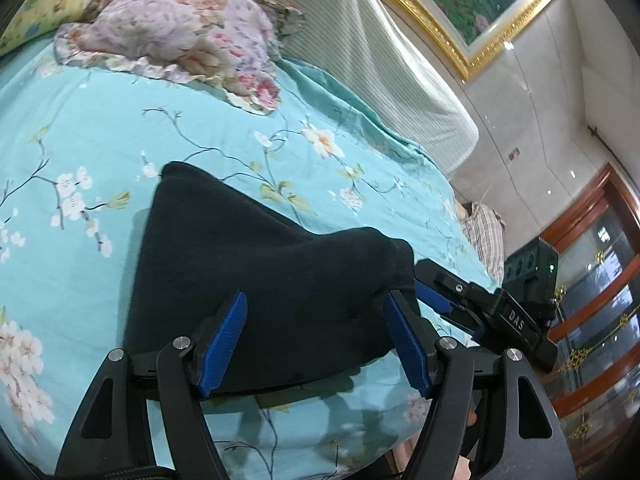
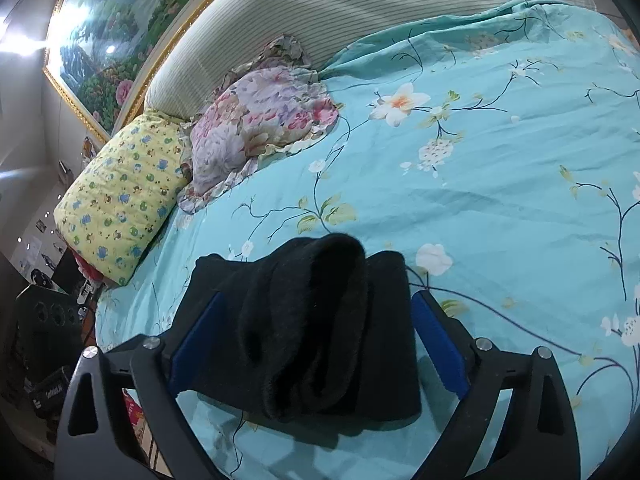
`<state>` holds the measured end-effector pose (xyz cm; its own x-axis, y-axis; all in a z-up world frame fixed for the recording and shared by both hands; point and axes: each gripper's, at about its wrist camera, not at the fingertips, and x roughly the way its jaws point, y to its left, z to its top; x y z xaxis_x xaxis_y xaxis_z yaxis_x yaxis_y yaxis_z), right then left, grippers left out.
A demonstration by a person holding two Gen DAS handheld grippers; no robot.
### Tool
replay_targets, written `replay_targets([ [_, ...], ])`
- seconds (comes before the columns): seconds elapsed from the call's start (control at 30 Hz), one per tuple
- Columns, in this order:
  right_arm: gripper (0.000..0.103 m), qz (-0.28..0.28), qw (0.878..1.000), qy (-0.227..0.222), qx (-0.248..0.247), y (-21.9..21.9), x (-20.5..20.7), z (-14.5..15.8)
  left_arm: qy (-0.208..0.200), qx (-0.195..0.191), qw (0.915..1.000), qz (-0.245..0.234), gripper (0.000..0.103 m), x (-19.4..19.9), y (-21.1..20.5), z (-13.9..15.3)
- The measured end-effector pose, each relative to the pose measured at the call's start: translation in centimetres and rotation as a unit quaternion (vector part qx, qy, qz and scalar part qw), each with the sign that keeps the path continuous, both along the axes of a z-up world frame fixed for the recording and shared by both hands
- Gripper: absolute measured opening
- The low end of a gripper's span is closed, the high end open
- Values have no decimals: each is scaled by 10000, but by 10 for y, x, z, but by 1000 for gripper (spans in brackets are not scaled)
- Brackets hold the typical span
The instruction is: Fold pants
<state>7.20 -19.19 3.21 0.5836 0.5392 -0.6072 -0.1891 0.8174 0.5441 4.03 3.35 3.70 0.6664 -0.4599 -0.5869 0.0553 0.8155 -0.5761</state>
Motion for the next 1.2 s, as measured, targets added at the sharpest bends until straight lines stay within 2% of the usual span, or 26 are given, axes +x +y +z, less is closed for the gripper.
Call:
replay_targets([
  [0.37, 95, -6, 9999, 10, -145, 14, -8, 2, -2, -102, 9993, 357, 74, -10, 33, -5],
  [0.7, 97, -116, 9997, 105, -206, 15, -14, -6, 168, -136, 9973, 696, 77, -10, 58, -19],
  [1.2, 98, -258, 9990, 355, -112, 10, -13, -26, 480, -228, 9953, 808, 79, 0, 70, -39],
])
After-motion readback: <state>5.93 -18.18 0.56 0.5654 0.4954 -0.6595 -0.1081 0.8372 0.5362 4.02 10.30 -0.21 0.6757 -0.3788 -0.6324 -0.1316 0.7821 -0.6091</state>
